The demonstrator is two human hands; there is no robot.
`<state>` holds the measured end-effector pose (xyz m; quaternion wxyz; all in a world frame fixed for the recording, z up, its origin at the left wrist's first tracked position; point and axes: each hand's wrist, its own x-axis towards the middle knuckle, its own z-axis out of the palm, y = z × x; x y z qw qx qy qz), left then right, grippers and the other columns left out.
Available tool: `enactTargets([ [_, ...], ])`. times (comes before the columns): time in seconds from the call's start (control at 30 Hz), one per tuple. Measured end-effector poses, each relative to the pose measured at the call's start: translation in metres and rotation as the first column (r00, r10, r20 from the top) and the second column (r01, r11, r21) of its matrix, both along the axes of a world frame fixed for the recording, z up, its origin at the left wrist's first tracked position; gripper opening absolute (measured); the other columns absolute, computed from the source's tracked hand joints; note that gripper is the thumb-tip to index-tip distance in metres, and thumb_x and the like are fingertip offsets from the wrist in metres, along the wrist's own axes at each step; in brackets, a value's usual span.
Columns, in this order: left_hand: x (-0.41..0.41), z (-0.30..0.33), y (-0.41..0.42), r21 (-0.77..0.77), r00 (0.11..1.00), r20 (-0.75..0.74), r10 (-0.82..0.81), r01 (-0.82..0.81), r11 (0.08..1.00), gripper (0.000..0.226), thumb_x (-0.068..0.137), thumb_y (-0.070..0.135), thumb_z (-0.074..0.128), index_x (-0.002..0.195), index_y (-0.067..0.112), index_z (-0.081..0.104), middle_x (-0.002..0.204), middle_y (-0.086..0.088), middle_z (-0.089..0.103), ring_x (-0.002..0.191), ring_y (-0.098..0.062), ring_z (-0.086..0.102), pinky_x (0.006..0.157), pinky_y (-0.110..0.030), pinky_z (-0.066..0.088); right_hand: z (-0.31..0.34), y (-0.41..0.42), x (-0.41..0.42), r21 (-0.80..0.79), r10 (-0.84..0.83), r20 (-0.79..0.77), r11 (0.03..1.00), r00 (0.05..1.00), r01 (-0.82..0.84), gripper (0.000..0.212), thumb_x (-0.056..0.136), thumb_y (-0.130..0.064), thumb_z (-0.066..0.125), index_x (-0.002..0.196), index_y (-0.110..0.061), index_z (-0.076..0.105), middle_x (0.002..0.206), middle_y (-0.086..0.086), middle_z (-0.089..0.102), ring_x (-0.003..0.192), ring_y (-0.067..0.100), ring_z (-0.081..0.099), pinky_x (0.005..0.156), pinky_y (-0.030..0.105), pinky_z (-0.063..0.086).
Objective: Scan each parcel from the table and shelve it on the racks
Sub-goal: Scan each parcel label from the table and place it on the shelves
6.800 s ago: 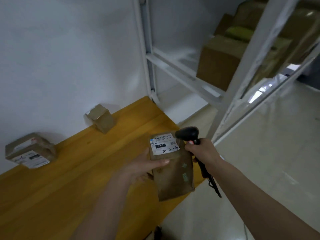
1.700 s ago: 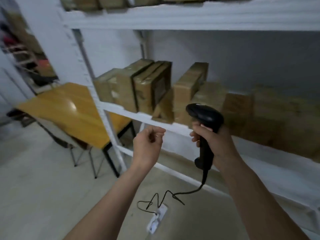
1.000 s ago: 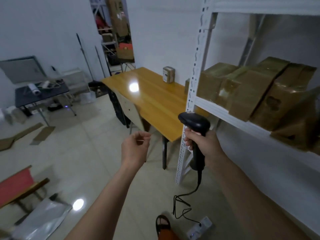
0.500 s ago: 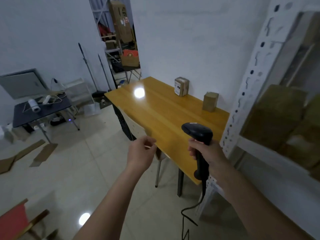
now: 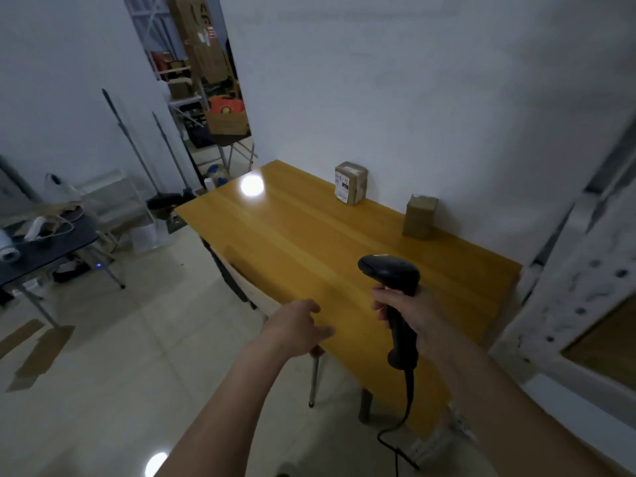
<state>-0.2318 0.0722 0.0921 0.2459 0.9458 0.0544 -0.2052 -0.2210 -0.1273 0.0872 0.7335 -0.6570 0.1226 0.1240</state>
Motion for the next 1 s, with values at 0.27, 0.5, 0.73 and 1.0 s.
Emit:
enactTargets([
  [0.27,0.136,-0.013,0.027,-0.017,0.981,-0.054,-0.187,0.187,0.982,0.064,0.091,0.049,0.061,0.145,0.022,0.039,0.137,-0.003,0.052,0.113,-0.024,0.057,0.090,-0.035,0.051,-0.014,0.037,0.092,-0.001,-0.222,-0.072,0.975,0.972,0.223,0.012,0.083,-0.008,0.074,0.092,-0.004,0.068,0.063,0.005,0.069,0.054,0.017,0.063,0.050,0.028,0.050],
  [0.5,0.244,-0.017,0.043,0.001,0.935,-0.039,-0.352,0.352,0.936,0.061,0.091,0.047,0.062,0.142,0.020,0.043,0.139,-0.005,0.052,0.112,-0.023,0.057,0.090,-0.035,0.050,-0.014,0.066,0.151,-0.021,-0.376,-0.121,0.926,0.919,0.376,0.012,0.084,-0.010,0.074,0.093,-0.004,0.070,0.066,0.006,0.071,0.054,0.015,0.065,0.048,0.025,0.051],
  [0.73,0.319,-0.017,-0.015,0.049,0.784,-0.116,-0.610,0.618,0.785,0.065,0.093,0.044,0.060,0.147,0.014,0.039,0.147,-0.007,0.043,0.128,-0.027,0.047,0.100,-0.035,0.043,-0.017,0.037,0.190,-0.033,-0.481,-0.149,0.876,0.864,0.482,0.014,0.081,-0.012,0.076,0.091,-0.003,0.071,0.068,0.008,0.071,0.059,0.018,0.066,0.053,0.028,0.052],
  [1.0,0.389,-0.026,-0.105,0.184,0.718,-0.147,-0.681,0.696,0.694,0.058,0.096,0.041,0.056,0.142,0.008,0.043,0.144,-0.011,0.044,0.129,-0.029,0.045,0.100,-0.035,0.041,-0.028,-0.023,0.243,0.095,-0.514,-0.243,0.831,0.823,0.547,0.013,0.082,-0.009,0.074,0.091,-0.001,0.068,0.063,0.008,0.070,0.053,0.018,0.065,0.049,0.028,0.051],
])
